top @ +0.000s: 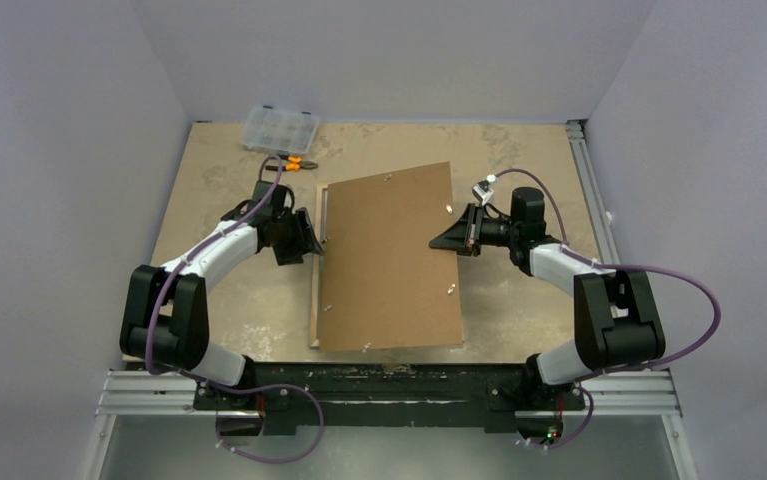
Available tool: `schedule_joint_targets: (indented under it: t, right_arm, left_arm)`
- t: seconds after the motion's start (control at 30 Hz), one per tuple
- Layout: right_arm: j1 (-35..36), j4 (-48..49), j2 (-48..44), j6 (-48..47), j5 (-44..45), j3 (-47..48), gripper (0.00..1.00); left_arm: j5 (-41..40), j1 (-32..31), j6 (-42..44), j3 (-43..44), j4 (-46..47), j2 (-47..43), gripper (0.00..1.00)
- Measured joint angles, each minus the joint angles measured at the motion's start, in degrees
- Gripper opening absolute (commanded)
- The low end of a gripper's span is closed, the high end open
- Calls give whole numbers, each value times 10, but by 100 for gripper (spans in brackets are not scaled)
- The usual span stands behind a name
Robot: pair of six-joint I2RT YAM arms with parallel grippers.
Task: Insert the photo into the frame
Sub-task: Adjust the photo frame item.
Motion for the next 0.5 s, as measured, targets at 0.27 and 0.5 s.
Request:
schedule_joint_targets:
  t: [0.27,0.5]
  right_arm:
    - [19,-17,-17,-5,-3,0,0]
    - [19,-37,-23,-14,-3,0,0]
  left_arm:
    - [-6,2,-2,90,-13,35,54]
    - [-6,-1,-2,109,-17,56,54]
